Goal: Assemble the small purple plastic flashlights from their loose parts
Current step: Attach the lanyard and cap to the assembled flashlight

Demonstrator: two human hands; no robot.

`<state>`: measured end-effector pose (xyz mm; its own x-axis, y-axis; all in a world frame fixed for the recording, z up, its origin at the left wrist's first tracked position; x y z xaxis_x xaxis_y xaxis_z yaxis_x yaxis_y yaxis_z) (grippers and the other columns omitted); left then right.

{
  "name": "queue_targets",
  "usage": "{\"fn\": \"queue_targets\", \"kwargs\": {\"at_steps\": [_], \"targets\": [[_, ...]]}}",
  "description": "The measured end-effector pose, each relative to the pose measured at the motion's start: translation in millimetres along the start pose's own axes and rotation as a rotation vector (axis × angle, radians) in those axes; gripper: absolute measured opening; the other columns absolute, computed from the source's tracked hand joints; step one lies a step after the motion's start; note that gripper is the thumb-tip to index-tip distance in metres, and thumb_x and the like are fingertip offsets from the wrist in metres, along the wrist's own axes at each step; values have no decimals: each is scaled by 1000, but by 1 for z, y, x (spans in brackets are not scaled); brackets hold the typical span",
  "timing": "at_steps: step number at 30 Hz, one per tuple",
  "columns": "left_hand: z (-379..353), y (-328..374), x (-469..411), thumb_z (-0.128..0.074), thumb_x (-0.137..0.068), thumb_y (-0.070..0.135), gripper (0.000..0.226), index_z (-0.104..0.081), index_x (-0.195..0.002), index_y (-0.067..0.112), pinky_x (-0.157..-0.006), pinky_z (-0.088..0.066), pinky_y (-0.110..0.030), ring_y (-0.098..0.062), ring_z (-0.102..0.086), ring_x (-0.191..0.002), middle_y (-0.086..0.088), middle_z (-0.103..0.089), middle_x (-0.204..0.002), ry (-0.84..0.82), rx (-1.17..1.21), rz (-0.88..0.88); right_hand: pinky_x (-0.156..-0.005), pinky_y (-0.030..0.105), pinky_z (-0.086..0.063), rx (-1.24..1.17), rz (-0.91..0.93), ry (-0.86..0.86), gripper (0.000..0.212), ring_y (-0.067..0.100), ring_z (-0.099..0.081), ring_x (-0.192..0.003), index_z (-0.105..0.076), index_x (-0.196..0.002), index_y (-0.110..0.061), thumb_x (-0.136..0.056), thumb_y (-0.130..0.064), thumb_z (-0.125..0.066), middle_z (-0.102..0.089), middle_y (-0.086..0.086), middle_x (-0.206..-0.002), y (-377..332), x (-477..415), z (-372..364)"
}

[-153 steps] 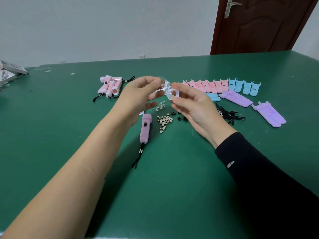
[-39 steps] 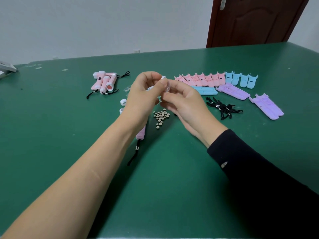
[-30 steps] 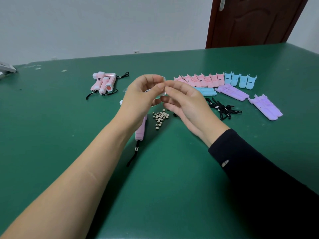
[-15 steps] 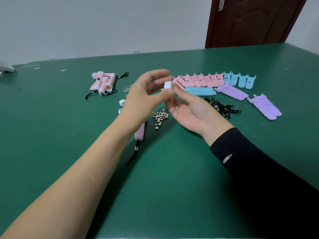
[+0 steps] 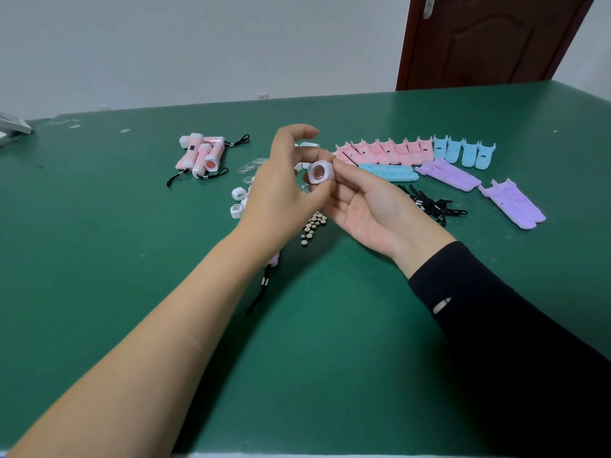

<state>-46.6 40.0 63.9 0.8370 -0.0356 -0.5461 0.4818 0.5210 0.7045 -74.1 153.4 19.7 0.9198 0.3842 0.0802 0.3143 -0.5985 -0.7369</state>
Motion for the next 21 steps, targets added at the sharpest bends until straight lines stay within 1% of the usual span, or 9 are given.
{"fn": "queue_targets", "kwargs": {"at_steps": [3,6,8,10,13,17,21], "targets": [[0,-1,-1,-69,-84,11,48,-43,-125,17,-77,-41,-3,6,-60,-97,12,-69,-104,10,-9,-7,-73,28,-59,-16,-14,-7,16,16,-72,-80,-66,-103,-5,-96,-13,-54,-74,10,-90,1,1,-2],[0,-2,0,-69,-85,12,46,-44,-122,21,-77,-41,-3,6,-60,-97,11,-70,-106,4,-20,4,-74,30,-59,-43,-27,-10,15,19,-72,-81,-66,-100,-3,-96,-11,-53,-74,12,-89,1,2,-2],[0,-2,0,-69,-85,13,45,-43,-120,25,-77,-41,-3,6,-60,-97,11,-70,-107,0,-26,12,-74,30,-59,-62,-35,-15,17,20,-73,-82,-65,-100,-1,-97,-10,-50,-74,13,-89,2,3,-2],[0,-2,0,-69,-85,12,44,-44,-119,24,-77,-42,-4,7,-60,-97,12,-70,-107,2,-31,16,-74,31,-60,-80,-39,-15,19,21,-73,-82,-64,-100,0,-99,-8,-46,-74,14,-89,3,3,-3],[1,-2,0,-69,-85,13,43,-45,-119,23,-80,-43,-7,8,-60,-99,14,-69,-107,5,-43,18,-70,30,-60,-110,-43,-7,21,22,-73,-79,-63,-98,1,-100,-6,-43,-74,14,-86,4,2,-3],[1,-2,0,-69,-86,12,40,-48,-119,19,-80,-41,-6,9,-59,-100,20,-67,-103,10,-60,6,-69,31,-60,-140,-70,22,18,23,-73,-77,-64,-96,1,-98,-6,-48,-74,14,-84,6,2,-1],[1,-2,0,-68,-86,10,39,-48,-120,15,-77,-39,-6,9,-59,-103,16,-69,-106,7,-83,-21,-69,34,-61,-177,-109,85,14,21,-71,-69,-67,-88,1,-94,-6,-55,-71,12,-77,10,2,3]]}}
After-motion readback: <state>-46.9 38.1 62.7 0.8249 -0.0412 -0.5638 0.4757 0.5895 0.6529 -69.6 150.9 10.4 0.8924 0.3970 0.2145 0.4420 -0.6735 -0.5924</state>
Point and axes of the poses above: each hand's wrist, its own x-axis away from the middle knuckle, its own z-axis out of the back of the hand, y = z × x, the point moved 5 cm from there along -x, towards the middle knuckle
